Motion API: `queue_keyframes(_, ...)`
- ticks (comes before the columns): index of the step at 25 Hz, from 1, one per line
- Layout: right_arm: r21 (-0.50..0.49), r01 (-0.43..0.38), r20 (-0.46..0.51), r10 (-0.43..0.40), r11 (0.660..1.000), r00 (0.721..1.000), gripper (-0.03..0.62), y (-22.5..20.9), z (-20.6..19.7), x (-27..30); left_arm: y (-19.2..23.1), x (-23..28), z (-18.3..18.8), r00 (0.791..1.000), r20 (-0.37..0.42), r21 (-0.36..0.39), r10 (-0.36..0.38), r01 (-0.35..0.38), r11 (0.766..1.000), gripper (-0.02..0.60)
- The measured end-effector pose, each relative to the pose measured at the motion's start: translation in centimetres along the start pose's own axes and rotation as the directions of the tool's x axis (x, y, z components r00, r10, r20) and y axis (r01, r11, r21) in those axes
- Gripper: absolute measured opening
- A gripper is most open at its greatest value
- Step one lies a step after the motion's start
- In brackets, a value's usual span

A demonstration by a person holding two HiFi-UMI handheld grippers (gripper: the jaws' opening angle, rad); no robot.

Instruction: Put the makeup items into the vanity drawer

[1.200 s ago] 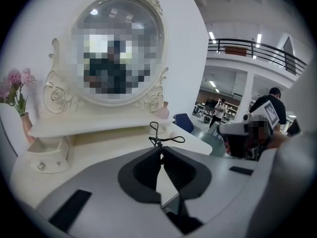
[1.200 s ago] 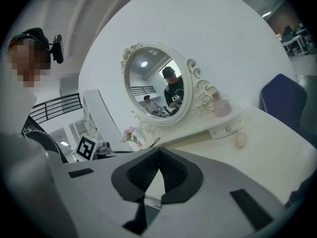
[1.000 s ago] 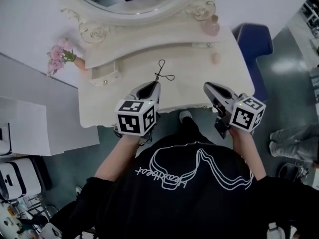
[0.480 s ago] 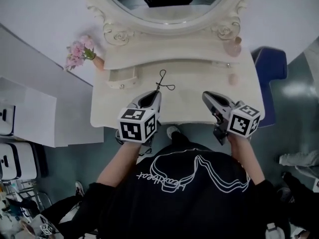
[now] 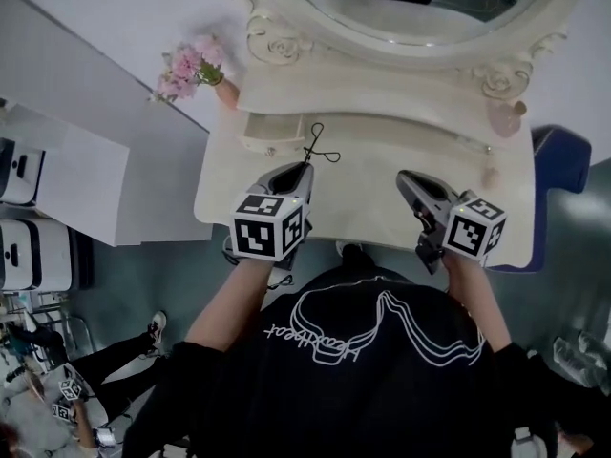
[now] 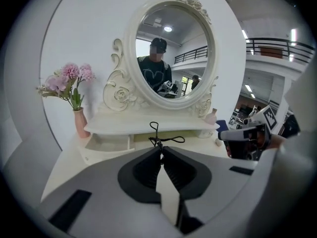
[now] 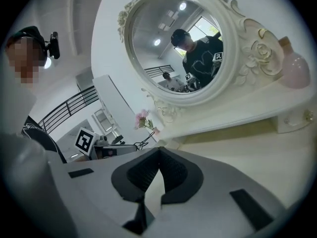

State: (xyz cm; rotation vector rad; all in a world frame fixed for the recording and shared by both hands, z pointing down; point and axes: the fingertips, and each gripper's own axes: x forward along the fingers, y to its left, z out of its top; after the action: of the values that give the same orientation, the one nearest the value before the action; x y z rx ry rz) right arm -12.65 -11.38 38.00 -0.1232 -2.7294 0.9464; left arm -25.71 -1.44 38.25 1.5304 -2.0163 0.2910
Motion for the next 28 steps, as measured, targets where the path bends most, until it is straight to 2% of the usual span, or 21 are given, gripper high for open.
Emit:
queue_keyframes(10,0.02,-0.058,-0.079,0.059,0.998,0.995,0.005,-0.9,0.2,5.5,7.4,0.9,-0.5,0.991,-0.082,-0.013,0.105,-0.106,0.994,0.021)
queue_keyframes(15,0.03,-0.066,-0.107,0.069,0.997,0.992,0.005,-1.6,0.2,6.7,10.2,1.7,-1.1,0.979,-0.149,0.017,0.14,-0.14,0.99,0.021)
queue_keyframes(20,0.044,-0.074,-0.114,0.079,0.996,0.99,0.005,-2.2,0.2,7.6,12.5,2.6,-1.5,0.963,-0.227,0.04,0.148,-0.142,0.989,0.021)
queue_keyframes(28,0.06,-0.066,-0.13,0.073,0.996,0.989,0.005,-3.1,-0.1,7.9,15.0,3.5,-2.0,0.938,-0.323,0.029,0.124,-0.121,0.992,0.021)
